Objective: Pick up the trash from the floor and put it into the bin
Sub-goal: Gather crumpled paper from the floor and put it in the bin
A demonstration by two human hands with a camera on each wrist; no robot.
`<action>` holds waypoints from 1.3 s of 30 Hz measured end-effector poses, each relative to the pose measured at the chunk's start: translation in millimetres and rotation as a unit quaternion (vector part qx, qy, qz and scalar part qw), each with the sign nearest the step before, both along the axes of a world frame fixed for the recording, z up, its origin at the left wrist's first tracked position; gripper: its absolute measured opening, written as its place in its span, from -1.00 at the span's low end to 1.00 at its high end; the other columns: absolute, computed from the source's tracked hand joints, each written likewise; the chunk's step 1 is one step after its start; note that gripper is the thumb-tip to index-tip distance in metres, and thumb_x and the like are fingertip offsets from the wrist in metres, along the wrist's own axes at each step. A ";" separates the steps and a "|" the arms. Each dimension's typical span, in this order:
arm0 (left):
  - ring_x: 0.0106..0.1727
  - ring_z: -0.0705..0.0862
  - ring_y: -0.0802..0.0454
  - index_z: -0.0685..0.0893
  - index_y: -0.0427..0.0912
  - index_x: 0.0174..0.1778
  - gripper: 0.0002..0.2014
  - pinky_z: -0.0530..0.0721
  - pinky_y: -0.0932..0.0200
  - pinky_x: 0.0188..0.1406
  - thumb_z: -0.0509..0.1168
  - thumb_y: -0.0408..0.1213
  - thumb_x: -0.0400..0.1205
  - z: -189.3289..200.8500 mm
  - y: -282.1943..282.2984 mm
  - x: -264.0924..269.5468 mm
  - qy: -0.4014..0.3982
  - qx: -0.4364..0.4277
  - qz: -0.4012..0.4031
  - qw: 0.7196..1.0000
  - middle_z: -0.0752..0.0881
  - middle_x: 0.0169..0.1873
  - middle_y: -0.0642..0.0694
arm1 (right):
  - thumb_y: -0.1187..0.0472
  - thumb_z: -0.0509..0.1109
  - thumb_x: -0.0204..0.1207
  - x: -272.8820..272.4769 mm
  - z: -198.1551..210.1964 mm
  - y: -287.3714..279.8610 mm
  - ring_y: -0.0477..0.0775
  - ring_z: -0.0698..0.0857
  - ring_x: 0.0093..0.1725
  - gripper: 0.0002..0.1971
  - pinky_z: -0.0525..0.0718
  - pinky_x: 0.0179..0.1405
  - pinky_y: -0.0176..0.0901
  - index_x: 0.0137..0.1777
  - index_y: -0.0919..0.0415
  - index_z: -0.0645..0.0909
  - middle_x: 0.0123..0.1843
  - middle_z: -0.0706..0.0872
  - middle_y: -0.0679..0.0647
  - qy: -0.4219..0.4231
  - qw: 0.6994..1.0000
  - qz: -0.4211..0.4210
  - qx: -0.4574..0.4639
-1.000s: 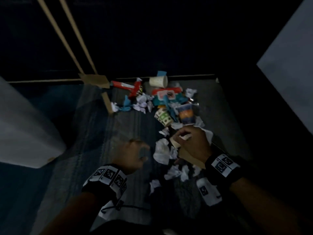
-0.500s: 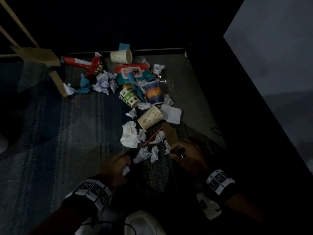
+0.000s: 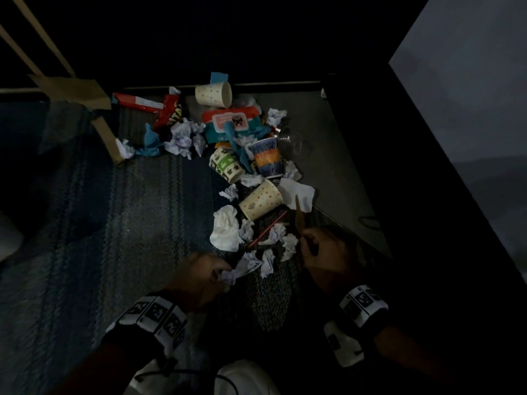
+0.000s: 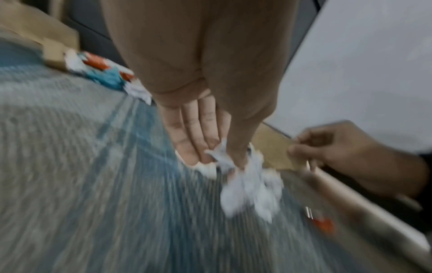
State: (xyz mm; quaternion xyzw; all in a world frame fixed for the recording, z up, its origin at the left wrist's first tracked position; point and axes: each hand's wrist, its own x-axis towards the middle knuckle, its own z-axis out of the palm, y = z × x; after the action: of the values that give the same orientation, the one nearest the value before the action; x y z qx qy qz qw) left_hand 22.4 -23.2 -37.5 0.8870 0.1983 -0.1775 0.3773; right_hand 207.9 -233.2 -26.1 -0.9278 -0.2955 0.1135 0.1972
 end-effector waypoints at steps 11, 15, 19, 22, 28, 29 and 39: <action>-0.28 0.75 0.24 0.75 0.03 -0.11 -0.88 0.73 0.13 -0.25 0.45 -0.10 0.47 71.4 62.3 -1.6 -0.232 -0.001 0.147 0.962 0.79 -0.25 0.17 | 0.18 0.49 0.54 -14.4 43.4 65.6 0.11 0.80 -0.20 -0.83 0.72 -0.27 -0.18 0.11 0.04 0.77 -0.06 0.84 0.03 -0.084 0.982 0.036 0.164; -0.31 0.74 0.31 0.79 0.03 -0.18 -0.87 0.71 0.32 -0.30 0.46 -0.03 0.45 106.9 91.1 -13.9 -0.279 0.064 0.190 0.939 0.78 -0.33 0.19 | 0.21 0.44 0.57 -22.3 49.0 114.3 0.11 0.79 -0.03 -0.80 0.80 -0.12 0.06 0.16 0.16 0.75 0.05 0.82 0.07 -0.021 0.962 0.093 0.257; -0.25 0.75 0.33 0.79 0.03 -0.10 -0.86 0.73 0.25 -0.22 0.52 -0.08 0.47 131.1 122.0 -32.9 -0.301 0.115 0.233 0.917 0.79 -0.25 0.19 | 0.17 0.41 0.58 -39.0 67.1 169.3 0.04 0.78 -0.05 -0.81 0.76 -0.12 -0.08 0.12 0.17 0.76 -0.01 0.82 0.02 -0.014 0.937 0.151 0.316; -0.20 0.74 0.32 0.77 0.02 -0.09 -0.88 0.70 0.29 -0.20 0.49 -0.08 0.51 151.1 147.2 -52.0 -0.324 0.158 0.269 0.893 0.79 -0.23 0.19 | 0.18 0.40 0.60 -54.4 85.7 209.9 0.02 0.76 0.01 -0.82 0.76 -0.03 -0.01 0.15 0.13 0.74 0.03 0.80 0.00 0.014 0.921 0.187 0.341; -0.25 0.77 0.23 0.77 -0.05 -0.05 -0.89 0.76 0.15 -0.26 0.48 -0.18 0.54 203.9 191.1 -100.5 -0.400 0.214 0.383 0.805 0.81 -0.20 0.10 | 0.25 0.47 0.56 -97.5 142.8 296.7 -0.07 0.74 -0.07 -0.86 0.68 -0.11 -0.27 0.08 0.17 0.77 -0.01 0.79 0.00 -0.014 0.862 0.298 0.409; -0.29 0.77 0.20 0.76 -0.06 -0.03 -0.89 0.76 0.14 -0.30 0.46 -0.20 0.56 214.6 197.3 -111.0 -0.414 0.218 0.412 0.782 0.80 -0.21 0.07 | 0.24 0.46 0.57 -108.0 154.9 311.7 -0.09 0.73 -0.09 -0.88 0.64 -0.14 -0.36 0.06 0.18 0.76 -0.03 0.79 0.00 -0.011 0.849 0.315 0.424; -0.46 0.76 0.14 0.66 -0.01 -0.07 -0.82 0.79 -0.03 -0.20 0.45 -0.05 0.52 258.8 263.4 -226.7 -0.341 0.359 0.611 0.618 0.78 -0.21 0.09 | 0.27 0.50 0.50 -230.0 235.9 426.9 -0.17 0.65 -0.31 -0.94 0.54 -0.34 -0.50 -0.18 0.21 0.69 -0.30 0.73 -0.07 0.081 0.753 0.371 0.537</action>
State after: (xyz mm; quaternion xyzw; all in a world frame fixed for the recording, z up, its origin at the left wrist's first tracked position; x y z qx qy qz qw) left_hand -204.3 240.2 221.3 0.6228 0.5993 0.4948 0.0906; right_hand -22.2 193.7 209.8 -0.4743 -0.6118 0.0756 0.6286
